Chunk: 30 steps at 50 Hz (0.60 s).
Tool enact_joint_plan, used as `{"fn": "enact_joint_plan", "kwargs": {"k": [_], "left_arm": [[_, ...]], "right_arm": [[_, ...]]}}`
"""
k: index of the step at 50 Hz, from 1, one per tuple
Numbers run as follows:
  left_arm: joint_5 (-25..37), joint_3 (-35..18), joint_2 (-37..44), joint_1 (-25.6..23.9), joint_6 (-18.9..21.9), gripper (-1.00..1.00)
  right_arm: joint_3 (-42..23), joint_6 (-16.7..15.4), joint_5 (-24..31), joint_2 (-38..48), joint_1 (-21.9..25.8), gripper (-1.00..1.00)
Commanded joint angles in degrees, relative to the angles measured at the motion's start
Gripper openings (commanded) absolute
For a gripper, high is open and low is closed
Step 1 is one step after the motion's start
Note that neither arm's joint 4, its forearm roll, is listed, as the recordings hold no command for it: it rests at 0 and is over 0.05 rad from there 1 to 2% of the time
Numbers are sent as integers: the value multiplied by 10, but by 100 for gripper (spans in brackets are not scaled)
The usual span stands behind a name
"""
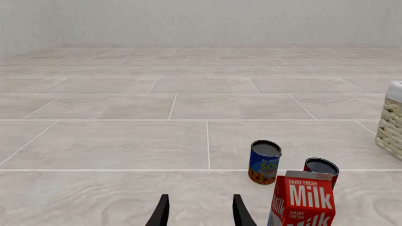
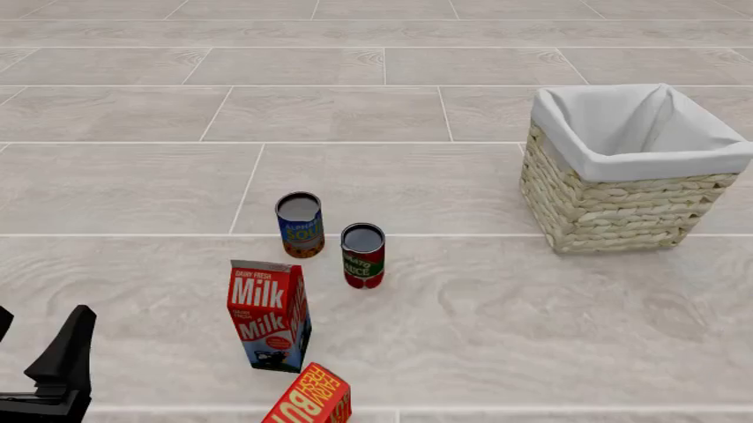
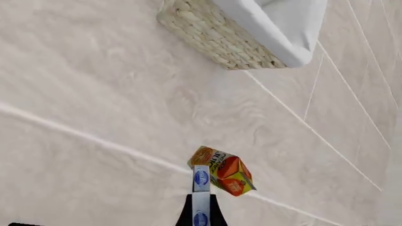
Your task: Pick the cream cheese and place it in the basket.
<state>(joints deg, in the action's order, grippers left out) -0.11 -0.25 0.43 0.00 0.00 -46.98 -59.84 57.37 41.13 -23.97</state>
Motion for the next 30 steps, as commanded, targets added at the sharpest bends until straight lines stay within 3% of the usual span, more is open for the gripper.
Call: {"fn": "enact_joint_plan", "kwargs": {"k": [1, 5, 7, 8, 9, 13, 14, 17, 23, 26, 27, 30], "left_arm": [[0, 0, 0, 0, 0, 100], [0, 0, 0, 0, 0, 100], [0, 0, 0, 0, 0, 100], [0, 0, 0, 0, 0, 100], [0, 0, 0, 0, 0, 100], [0, 0, 0, 0, 0, 100], [0, 0, 0, 0, 0, 100], [0, 0, 0, 0, 0, 100], [0, 0, 0, 0, 0, 100], [0, 0, 0, 0, 0, 100], [0, 0, 0, 0, 0, 100], [0, 0, 0, 0, 0, 100]], "right_arm": [[-116, 130, 86, -33, 67, -100], [-150, 231, 75, -29, 97, -100], [-150, 261, 80, -44, 119, -100], [-158, 296, 86, -54, 137, -100], [-158, 296, 86, -54, 137, -100], [-171, 388, 79, -82, 176, -100], [-171, 388, 79, -82, 176, -100], [-192, 485, 65, -93, 200, -100], [-198, 528, 54, -107, 230, -100], [-197, 534, 45, -103, 232, -100], [-195, 559, 24, -96, 229, -100], [-180, 563, -7, -85, 217, -100]]}}
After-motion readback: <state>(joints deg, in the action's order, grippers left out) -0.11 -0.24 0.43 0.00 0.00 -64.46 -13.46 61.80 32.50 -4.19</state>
